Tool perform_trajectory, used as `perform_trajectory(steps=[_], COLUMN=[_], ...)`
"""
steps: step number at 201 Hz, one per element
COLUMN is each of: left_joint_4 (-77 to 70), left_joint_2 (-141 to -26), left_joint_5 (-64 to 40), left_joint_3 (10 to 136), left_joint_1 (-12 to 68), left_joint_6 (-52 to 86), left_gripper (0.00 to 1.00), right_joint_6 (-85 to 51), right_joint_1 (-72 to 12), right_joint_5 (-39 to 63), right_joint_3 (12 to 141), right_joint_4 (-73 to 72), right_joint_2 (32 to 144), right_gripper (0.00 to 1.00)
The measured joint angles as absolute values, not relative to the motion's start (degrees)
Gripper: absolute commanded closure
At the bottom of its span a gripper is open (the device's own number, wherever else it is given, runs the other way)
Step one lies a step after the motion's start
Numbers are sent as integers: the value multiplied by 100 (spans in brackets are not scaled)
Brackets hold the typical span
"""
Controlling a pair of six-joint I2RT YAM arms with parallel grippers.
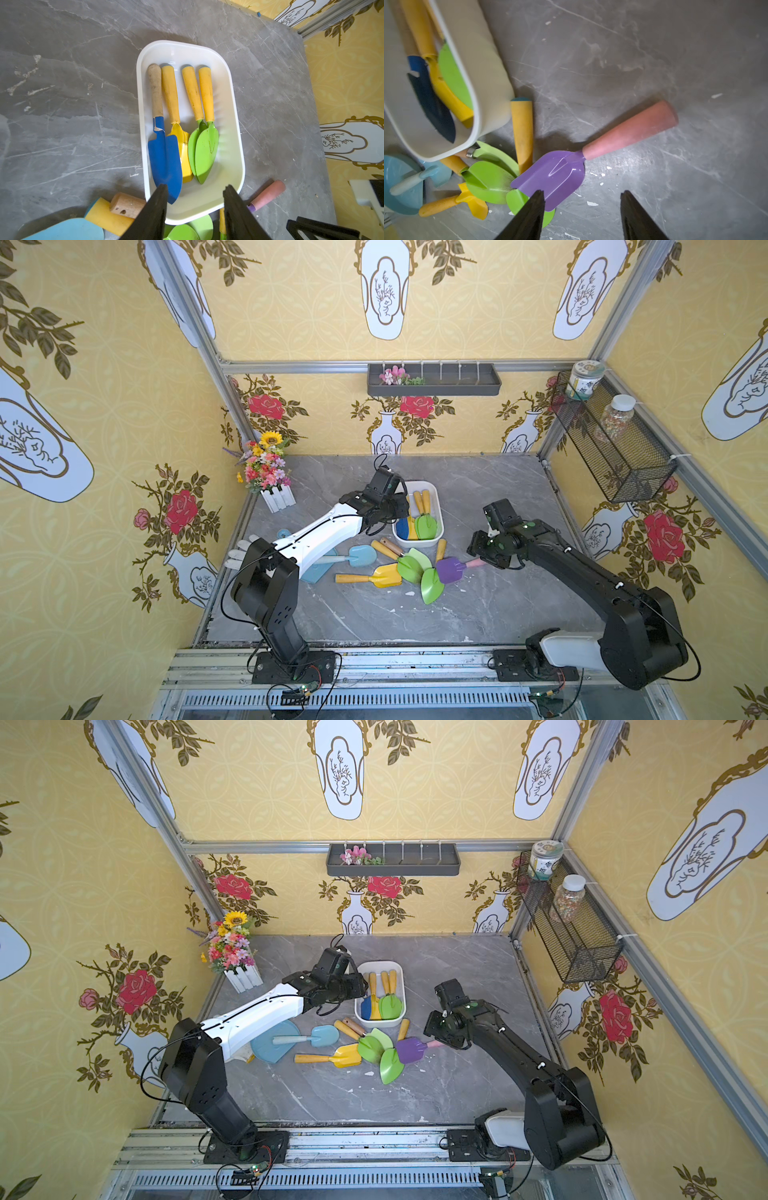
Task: Put the shovel into the storage box
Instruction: Pick up the shovel from the center of the board.
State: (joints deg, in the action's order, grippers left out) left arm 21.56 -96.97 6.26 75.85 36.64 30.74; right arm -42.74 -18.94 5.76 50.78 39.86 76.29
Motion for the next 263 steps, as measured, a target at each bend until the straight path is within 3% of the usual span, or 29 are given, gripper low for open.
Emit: perform_trajectory(steps=[70,187,263], left_joint_4=[1957,1863,1846], left_joint_2=[-9546,-9373,-9373], left_joint_5=[497,480,499], left_joint_3=[7140,6810,6794], left_joint_1=[3675,3677,3677], left_joint_6=[3306,3454,3494], left_gripper=[51,51,51], right_joint_6=[-5417,-5848,-5918], right_joint_1=[-1876,-1876,-1865], right_joint_5=[298,451,421], right_joint_3=[5004,5175,5229], right_joint_4=[4147,3548,3642], right_joint_2=[8184,9290,9450], right_gripper=[43,47,66])
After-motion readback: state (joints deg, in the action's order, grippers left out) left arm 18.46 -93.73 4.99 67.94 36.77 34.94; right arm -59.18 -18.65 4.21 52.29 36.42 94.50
